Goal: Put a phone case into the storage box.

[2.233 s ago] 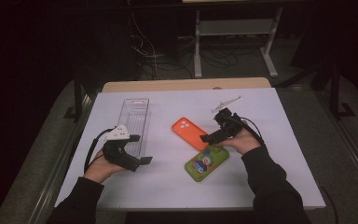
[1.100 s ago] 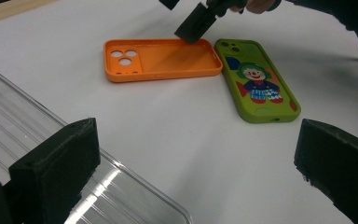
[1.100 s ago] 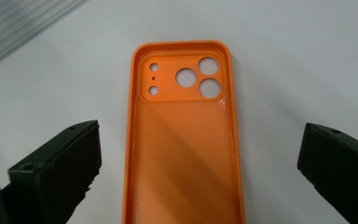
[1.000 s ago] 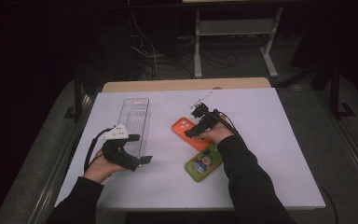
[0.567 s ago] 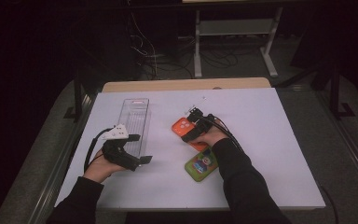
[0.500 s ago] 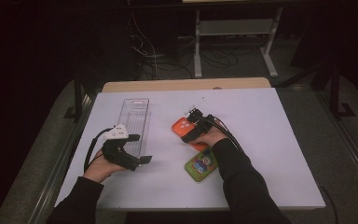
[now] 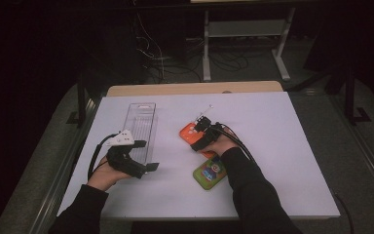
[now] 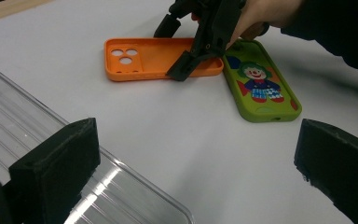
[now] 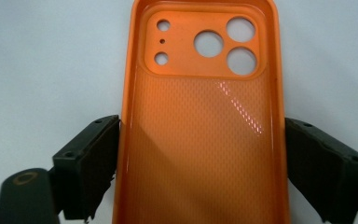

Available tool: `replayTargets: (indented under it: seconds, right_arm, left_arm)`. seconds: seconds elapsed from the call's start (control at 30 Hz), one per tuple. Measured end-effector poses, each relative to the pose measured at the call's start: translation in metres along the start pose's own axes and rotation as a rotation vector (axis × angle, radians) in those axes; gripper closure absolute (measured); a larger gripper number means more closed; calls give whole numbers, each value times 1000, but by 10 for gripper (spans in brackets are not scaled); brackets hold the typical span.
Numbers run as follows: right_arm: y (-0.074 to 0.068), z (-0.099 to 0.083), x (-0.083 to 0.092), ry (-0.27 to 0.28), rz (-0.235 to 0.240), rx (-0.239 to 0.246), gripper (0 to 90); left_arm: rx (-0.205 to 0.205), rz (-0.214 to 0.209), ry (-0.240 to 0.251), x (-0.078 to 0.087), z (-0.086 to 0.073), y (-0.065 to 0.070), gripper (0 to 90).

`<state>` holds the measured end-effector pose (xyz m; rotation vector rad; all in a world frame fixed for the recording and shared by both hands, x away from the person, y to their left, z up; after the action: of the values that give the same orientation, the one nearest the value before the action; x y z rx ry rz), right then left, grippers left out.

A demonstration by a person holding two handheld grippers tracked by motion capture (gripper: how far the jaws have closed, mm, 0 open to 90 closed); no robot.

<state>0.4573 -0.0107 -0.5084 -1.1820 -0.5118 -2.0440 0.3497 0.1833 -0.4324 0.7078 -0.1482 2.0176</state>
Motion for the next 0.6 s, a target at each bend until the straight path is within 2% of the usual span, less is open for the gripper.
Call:
replayTargets:
  seconds: [0.4,0.6]
  right_arm:
    - [0,0,0,-16,-10,-8,154]
    - [2,3,4,-11,4,-12,154]
  left_arm:
    - [-1,6,0,1,0,0,0]
    - [-6,7,-1,2,1,-2,0]
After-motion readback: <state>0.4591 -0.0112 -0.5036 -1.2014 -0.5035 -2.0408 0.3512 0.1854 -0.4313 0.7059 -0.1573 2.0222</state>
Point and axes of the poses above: each handheld gripper's, and its own axes: x roughly backward along the jaws, z roughly out of its top, y roughly to its right, the point moved 8 cm from there along -x, roughly forward along the jaws, and after that the axes turned 3 degrees about x, right-handed, at the moved point
